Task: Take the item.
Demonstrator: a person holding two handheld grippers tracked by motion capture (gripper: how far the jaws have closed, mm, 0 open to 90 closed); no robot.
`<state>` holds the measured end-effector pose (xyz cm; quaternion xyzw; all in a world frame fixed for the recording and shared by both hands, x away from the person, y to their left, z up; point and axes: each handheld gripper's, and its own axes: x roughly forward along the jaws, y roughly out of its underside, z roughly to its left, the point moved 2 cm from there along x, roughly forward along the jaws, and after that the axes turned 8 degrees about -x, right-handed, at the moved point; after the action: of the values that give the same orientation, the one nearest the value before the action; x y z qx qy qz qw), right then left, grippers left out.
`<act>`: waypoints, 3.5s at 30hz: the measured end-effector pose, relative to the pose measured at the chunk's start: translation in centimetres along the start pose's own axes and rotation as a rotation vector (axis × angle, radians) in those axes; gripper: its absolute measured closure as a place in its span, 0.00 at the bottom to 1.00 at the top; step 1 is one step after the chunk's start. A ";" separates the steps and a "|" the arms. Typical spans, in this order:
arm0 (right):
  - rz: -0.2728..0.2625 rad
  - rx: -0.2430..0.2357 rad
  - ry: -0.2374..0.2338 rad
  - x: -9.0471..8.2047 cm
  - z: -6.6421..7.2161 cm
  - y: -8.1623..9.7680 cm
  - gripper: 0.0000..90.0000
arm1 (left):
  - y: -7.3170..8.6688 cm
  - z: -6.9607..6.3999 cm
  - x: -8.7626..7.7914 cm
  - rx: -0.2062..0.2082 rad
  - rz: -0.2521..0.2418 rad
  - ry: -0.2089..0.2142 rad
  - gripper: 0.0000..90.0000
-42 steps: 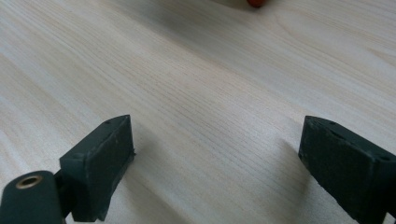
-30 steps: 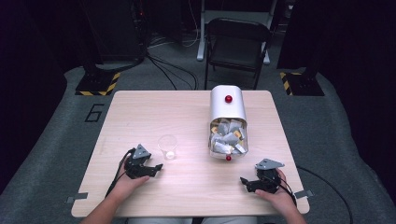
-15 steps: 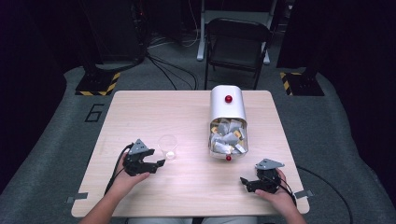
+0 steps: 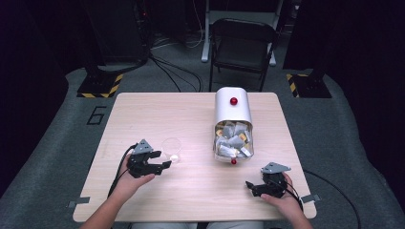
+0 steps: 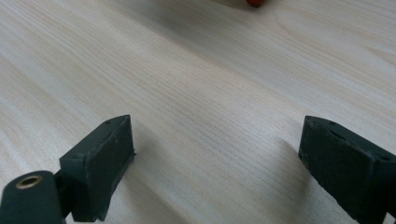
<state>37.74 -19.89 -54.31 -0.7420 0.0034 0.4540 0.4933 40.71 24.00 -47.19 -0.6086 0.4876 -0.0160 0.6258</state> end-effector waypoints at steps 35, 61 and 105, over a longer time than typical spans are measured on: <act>0.001 0.005 0.002 0.0 0.0 0.0 0.11 | -5.9 -4.1 0.1 0.090 -0.040 0.054 0.49; 0.001 0.005 0.002 0.0 0.0 0.0 0.11 | -9.0 -6.8 2.4 0.110 -0.042 0.121 0.49; 0.001 0.004 0.002 0.0 0.0 0.0 0.10 | -13.9 -12.4 6.0 0.214 -0.058 0.199 0.60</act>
<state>37.76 -19.84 -54.32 -0.7414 0.0052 0.4534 0.4947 44.04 7.49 -37.24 -0.5476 0.5249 -0.1465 0.6350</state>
